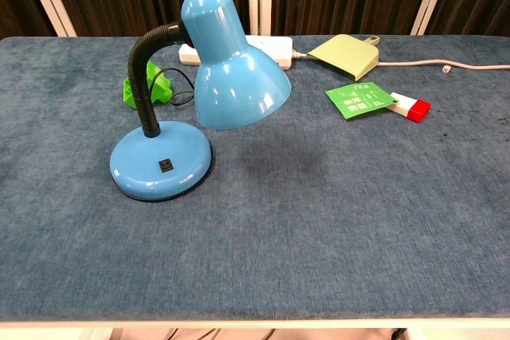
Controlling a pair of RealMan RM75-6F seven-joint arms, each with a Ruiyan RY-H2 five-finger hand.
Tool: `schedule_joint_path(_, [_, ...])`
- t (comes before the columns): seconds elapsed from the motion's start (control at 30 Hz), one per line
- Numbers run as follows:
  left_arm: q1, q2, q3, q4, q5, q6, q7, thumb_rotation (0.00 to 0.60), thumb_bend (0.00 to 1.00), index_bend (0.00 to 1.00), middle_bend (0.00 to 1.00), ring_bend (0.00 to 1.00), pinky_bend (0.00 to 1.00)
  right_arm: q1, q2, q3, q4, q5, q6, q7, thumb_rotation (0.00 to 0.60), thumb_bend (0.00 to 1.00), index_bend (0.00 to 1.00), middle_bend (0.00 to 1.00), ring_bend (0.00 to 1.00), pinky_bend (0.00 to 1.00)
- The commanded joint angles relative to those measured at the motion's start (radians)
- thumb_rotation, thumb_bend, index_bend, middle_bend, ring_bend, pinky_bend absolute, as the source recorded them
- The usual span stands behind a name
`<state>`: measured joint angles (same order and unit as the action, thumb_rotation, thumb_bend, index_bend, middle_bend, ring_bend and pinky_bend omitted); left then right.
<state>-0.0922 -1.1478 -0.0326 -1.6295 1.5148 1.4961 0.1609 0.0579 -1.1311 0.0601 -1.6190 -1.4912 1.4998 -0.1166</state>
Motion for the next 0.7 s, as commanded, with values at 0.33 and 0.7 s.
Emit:
schedule_joint_path(0.33, [-0.007,-0.004,0.01,-0.006,0.018,-0.011,-0.005,0.6,0.04,0.13,0.14,0.03,0.03,-0.009,0.008,0.002,-0.002,-0.001,0.013,0.009,0.6,0.15,0.0,0.0,0.0,0.0])
schedule_joint_path(0.7, [-0.066,-0.039,0.062,-0.048,0.023,-0.175,0.017,0.6,0.33,0.17,0.75,0.73,0.79,-0.012,0.005,0.015,0.004,-0.01,0.04,0.029,0.6,0.16,0.0,0.0,0.0,0.0])
